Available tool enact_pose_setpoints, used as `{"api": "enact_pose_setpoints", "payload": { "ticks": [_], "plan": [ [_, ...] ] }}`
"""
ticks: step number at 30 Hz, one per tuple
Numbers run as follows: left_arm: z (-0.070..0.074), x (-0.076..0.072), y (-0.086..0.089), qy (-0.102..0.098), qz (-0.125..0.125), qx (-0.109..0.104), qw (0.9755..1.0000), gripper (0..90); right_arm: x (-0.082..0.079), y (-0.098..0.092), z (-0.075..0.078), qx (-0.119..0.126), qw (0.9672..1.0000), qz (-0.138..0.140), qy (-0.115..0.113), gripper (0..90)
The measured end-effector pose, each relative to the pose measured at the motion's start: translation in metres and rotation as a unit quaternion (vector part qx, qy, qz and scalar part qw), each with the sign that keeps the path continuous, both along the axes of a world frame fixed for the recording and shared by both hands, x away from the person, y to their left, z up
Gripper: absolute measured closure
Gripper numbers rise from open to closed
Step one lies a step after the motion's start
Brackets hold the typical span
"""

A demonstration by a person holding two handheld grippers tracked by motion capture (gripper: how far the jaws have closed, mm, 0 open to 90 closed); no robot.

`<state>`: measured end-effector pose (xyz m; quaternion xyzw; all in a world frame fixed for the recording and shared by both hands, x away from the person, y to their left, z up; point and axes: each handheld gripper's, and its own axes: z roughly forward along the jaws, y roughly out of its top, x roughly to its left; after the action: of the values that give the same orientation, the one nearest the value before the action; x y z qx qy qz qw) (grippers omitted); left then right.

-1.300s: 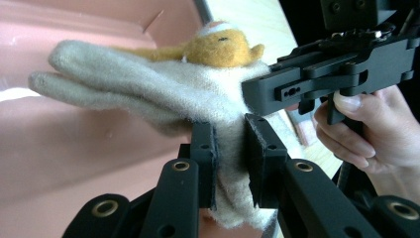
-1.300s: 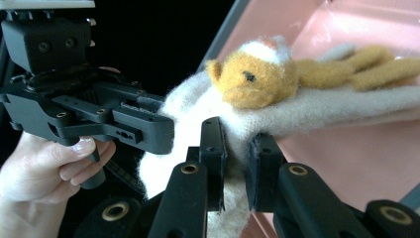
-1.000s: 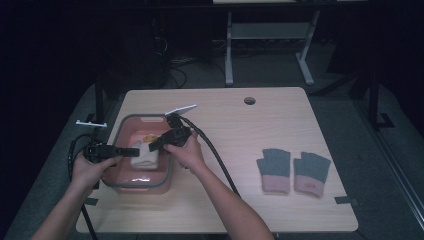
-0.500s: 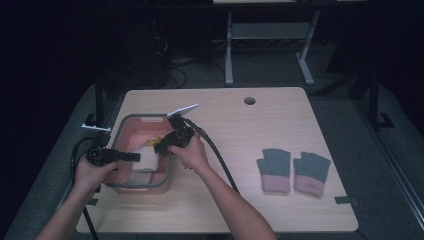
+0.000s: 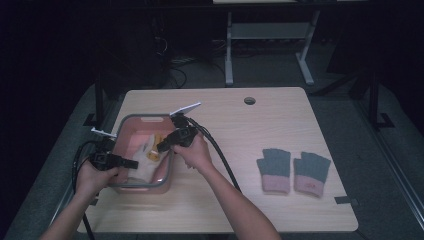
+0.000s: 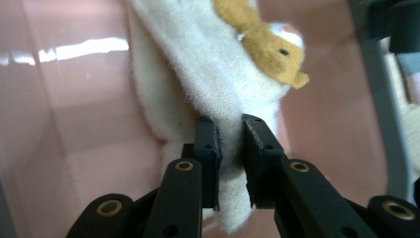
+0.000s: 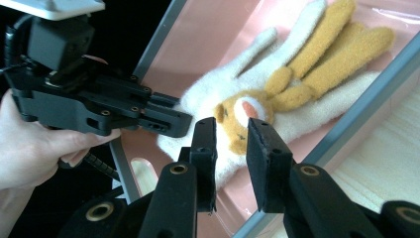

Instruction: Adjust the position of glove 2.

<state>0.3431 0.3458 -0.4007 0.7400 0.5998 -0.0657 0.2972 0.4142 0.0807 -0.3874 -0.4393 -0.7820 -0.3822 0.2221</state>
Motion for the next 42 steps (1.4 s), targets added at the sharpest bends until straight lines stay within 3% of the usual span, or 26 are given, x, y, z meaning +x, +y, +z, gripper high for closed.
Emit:
{"api": "enact_pose_setpoints", "payload": {
  "ticks": [4, 7, 11, 15, 22, 25, 32, 40, 42],
  "plan": [
    [0.004, -0.001, -0.001, -0.008, 0.005, 0.018, 0.9998, 64.8, 0.000, -0.003, 0.002, -0.001, 1.0000, 0.000, -0.003, 73.6],
    [0.014, 0.000, 0.000, -0.026, 0.004, 0.020, 0.9994, 60.2, 0.000, -0.006, 0.006, 0.005, 1.0000, -0.002, -0.007, 73.5],
    [0.025, 0.001, -0.004, -0.043, -0.002, 0.018, 0.9989, 63.2, -0.002, -0.010, 0.010, 0.007, 0.9999, -0.005, -0.013, 73.3],
    [0.019, 0.004, -0.015, -0.036, -0.016, 0.029, 0.9988, 70.7, -0.004, -0.017, 0.014, 0.010, 0.9998, -0.007, -0.017, 73.2],
    [0.001, 0.009, -0.019, -0.008, -0.013, 0.045, 0.9989, 71.9, -0.005, -0.028, 0.016, 0.009, 0.9997, -0.011, -0.020, 73.2],
    [-0.001, 0.010, -0.020, -0.006, -0.014, 0.046, 0.9988, 71.7, -0.005, -0.033, 0.019, 0.012, 0.9996, -0.012, -0.023, 72.8],
    [0.014, 0.008, -0.020, -0.029, -0.010, 0.028, 0.9991, 68.4, -0.007, -0.044, 0.022, 0.016, 0.9993, -0.015, -0.030, 71.4],
    [0.034, 0.005, -0.030, -0.063, -0.029, 0.013, 0.9975, 61.5, -0.007, -0.057, 0.026, 0.016, 0.9989, -0.022, -0.039, 67.9],
    [0.037, 0.004, -0.035, -0.068, -0.031, 0.001, 0.9972, 61.4, -0.007, -0.062, 0.027, 0.016, 0.9988, -0.024, -0.040, 66.8]
  ]
}}
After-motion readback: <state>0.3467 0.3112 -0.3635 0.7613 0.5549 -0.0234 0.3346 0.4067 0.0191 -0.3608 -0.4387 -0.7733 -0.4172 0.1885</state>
